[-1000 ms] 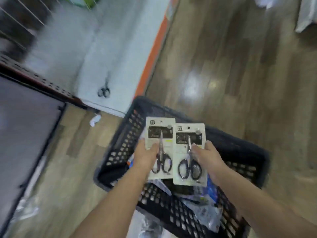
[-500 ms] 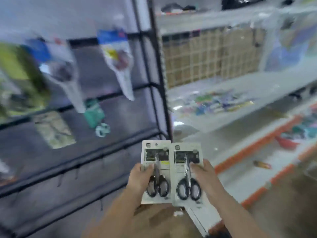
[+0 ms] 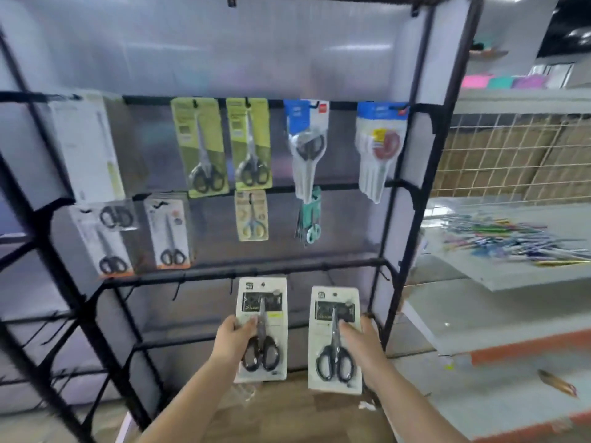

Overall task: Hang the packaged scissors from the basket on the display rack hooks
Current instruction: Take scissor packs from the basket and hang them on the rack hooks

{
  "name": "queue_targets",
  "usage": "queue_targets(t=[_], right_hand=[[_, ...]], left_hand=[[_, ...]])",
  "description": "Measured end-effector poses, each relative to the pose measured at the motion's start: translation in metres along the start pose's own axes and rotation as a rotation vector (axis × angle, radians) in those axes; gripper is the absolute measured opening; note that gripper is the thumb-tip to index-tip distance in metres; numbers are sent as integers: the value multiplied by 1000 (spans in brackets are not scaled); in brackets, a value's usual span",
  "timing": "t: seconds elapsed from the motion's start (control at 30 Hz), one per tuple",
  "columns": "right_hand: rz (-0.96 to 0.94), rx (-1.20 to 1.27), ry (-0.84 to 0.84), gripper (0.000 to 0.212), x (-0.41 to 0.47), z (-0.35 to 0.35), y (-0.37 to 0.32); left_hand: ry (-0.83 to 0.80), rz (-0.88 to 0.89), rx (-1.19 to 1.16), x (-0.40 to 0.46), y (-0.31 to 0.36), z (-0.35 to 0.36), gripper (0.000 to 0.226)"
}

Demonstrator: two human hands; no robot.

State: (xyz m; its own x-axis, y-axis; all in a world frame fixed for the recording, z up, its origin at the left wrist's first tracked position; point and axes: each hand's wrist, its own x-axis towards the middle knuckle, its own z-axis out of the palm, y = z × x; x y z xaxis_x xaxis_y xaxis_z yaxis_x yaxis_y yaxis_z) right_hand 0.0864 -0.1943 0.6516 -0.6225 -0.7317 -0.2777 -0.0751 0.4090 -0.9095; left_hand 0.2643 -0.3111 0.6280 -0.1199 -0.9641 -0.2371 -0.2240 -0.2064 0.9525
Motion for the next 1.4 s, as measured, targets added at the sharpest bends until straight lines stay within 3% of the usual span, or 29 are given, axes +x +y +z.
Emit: queue_targets(t=[0.13, 0.2, 0.53, 0.7, 1.1, 1.3, 1.4], right_hand=[[82, -26, -25, 30, -12, 40, 19], [86, -54, -27, 21, -13, 59, 25], [-28, -149, -129, 17, -1, 170, 15], [-77, -154, -229, 12, -2, 218, 0], [-73, -309, -417, 30, 18, 331, 14], [-110, -338, -425, 22, 54, 404, 25], [-162, -315, -418, 28, 79, 443, 30]], left_hand=[[20, -71, -12, 6, -31, -32, 17], [12, -103, -45, 12, -44, -48, 13], [165, -163, -96, 31, -75, -142, 29], [238, -166, -152, 30, -84, -183, 17], [349, -219, -187, 77, -131, -247, 17], [353, -141, -63, 139, -160, -269, 18], [352, -134, -41, 172, -177, -275, 17]])
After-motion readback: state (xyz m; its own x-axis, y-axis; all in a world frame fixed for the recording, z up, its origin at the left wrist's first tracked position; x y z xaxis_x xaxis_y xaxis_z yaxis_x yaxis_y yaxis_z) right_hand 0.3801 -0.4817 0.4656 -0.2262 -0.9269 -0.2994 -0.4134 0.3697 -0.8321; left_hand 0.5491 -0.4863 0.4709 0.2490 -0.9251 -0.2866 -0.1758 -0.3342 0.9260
